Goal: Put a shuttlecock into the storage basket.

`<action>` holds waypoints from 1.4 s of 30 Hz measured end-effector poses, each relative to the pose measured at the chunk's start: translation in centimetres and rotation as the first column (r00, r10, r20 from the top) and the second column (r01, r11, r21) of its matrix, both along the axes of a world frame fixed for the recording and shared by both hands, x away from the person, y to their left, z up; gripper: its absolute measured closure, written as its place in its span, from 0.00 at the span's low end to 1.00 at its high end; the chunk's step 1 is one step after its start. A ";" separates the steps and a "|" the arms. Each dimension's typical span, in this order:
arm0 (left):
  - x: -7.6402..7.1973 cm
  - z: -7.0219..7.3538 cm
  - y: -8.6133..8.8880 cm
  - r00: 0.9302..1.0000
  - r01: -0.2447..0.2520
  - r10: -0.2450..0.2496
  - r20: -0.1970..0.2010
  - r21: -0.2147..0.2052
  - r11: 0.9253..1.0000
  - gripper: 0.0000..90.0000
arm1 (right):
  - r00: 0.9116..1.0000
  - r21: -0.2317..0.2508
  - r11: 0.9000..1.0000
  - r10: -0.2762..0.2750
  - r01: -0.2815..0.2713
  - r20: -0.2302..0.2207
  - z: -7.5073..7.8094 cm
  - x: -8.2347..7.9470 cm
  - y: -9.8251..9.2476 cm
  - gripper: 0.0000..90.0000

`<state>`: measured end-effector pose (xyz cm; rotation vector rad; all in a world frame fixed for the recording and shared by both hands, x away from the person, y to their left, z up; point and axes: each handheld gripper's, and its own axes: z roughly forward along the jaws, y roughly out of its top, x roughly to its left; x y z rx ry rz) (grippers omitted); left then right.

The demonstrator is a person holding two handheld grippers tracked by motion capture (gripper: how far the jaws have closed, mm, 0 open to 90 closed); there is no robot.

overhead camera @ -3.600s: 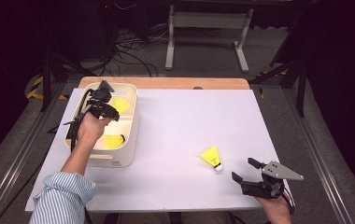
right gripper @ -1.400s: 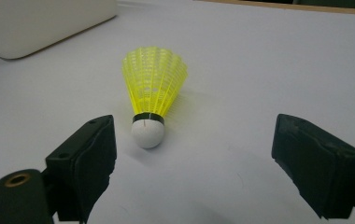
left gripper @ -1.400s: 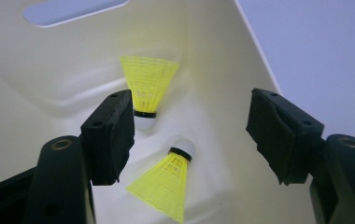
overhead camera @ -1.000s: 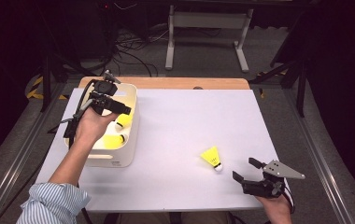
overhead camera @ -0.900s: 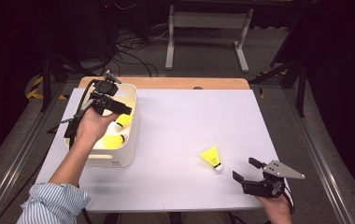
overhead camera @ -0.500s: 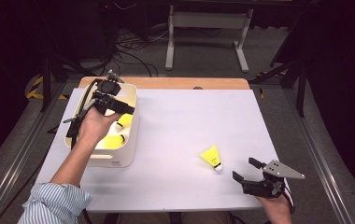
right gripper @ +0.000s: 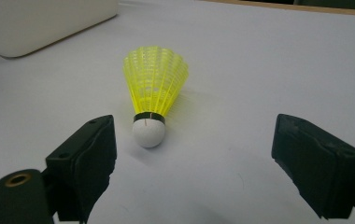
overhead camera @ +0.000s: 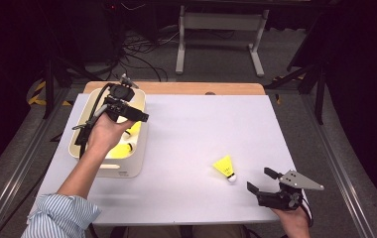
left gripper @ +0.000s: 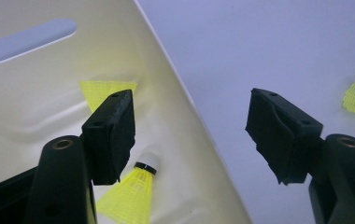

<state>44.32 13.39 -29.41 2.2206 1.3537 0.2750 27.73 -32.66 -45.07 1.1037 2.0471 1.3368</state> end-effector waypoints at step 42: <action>0.0 0.8 -4.9 0.993 0.118 -0.119 0.015 0.018 0.993 0.37 | 1.000 0.008 1.000 -0.007 0.007 -0.009 0.0 0.1 0.0 0.16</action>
